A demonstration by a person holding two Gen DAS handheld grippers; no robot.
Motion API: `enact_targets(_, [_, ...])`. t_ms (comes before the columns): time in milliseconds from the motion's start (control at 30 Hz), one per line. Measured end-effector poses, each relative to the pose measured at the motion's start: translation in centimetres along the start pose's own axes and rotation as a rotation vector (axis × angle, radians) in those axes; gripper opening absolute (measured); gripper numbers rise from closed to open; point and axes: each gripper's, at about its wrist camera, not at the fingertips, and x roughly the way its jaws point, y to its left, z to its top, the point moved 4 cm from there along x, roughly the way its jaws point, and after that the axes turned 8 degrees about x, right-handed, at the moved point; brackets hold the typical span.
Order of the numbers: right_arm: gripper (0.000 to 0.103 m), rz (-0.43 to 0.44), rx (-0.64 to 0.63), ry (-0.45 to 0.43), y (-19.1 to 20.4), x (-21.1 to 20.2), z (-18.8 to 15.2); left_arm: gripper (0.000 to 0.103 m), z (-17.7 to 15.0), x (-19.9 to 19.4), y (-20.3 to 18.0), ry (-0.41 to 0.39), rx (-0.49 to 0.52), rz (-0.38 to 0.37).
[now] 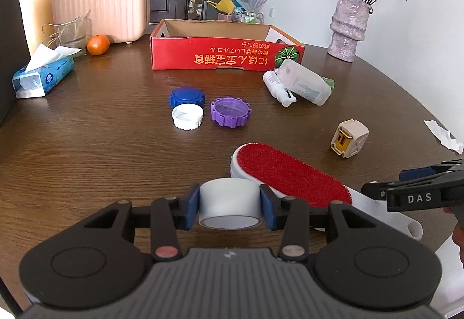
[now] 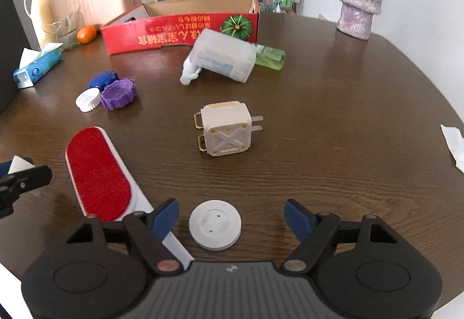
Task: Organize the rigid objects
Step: 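Close the right gripper on the white round plug cap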
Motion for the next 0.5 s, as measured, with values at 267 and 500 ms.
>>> enact_targets(267, [0.075, -0.03, -0.029, 0.032, 0.55, 0.42, 0.09, 0.044, -0.13, 0.1, 0.32, -0.004, -0.011, -0.018])
enact_targets(500, [0.073, -0.026, -0.025, 0.039, 0.59, 0.61, -0.16, 0.044, -0.23, 0.1, 0.43, -0.006, -0.016, -0.021])
